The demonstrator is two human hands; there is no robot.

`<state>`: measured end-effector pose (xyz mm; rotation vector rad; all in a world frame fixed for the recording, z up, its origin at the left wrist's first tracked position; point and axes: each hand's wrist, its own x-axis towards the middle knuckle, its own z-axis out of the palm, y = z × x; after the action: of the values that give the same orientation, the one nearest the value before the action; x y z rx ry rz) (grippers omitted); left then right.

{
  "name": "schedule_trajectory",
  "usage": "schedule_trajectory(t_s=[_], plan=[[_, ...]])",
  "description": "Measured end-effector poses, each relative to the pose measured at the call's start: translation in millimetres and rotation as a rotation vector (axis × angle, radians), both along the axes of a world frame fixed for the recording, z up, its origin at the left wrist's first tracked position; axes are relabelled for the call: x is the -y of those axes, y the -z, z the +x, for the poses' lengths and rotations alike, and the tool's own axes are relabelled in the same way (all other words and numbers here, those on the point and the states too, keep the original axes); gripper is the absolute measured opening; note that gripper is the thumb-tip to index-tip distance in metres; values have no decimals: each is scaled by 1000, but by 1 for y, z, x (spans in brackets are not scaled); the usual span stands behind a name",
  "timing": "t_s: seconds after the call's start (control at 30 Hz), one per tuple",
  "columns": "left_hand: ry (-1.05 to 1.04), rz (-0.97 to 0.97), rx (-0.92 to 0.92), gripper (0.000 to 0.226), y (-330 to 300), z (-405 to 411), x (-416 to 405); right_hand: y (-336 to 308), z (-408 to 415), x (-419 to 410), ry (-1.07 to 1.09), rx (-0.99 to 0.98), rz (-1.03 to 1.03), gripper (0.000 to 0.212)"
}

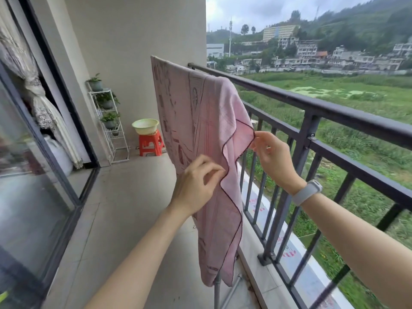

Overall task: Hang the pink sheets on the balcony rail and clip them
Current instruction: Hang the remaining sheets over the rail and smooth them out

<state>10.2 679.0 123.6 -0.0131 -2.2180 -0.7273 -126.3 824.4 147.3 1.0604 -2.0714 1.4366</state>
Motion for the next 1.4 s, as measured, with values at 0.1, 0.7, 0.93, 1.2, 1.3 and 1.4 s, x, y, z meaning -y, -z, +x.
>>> schedule_trajectory(t_s=[0.1, 0.7, 0.93, 1.2, 1.3, 1.4], plan=[[0, 174, -25, 34, 1, -5, 17, -1, 10, -6, -61, -10, -52, 33], [-61, 490, 224, 20, 84, -58, 40, 118, 43, 24, 236, 263, 167, 18], [87, 451, 208, 9, 100, -59, 78, 170, 77, 48, 422, 470, 151, 43], [300, 420, 207, 13, 102, -43, 109, 188, 134, 79, 670, 503, 30, 30], [340, 423, 186, 15, 105, -36, 115, 192, 150, 87, 706, 538, -10, 35], [352, 421, 155, 15, 108, -31, 117, 195, 156, 90, 736, 527, -18, 43]])
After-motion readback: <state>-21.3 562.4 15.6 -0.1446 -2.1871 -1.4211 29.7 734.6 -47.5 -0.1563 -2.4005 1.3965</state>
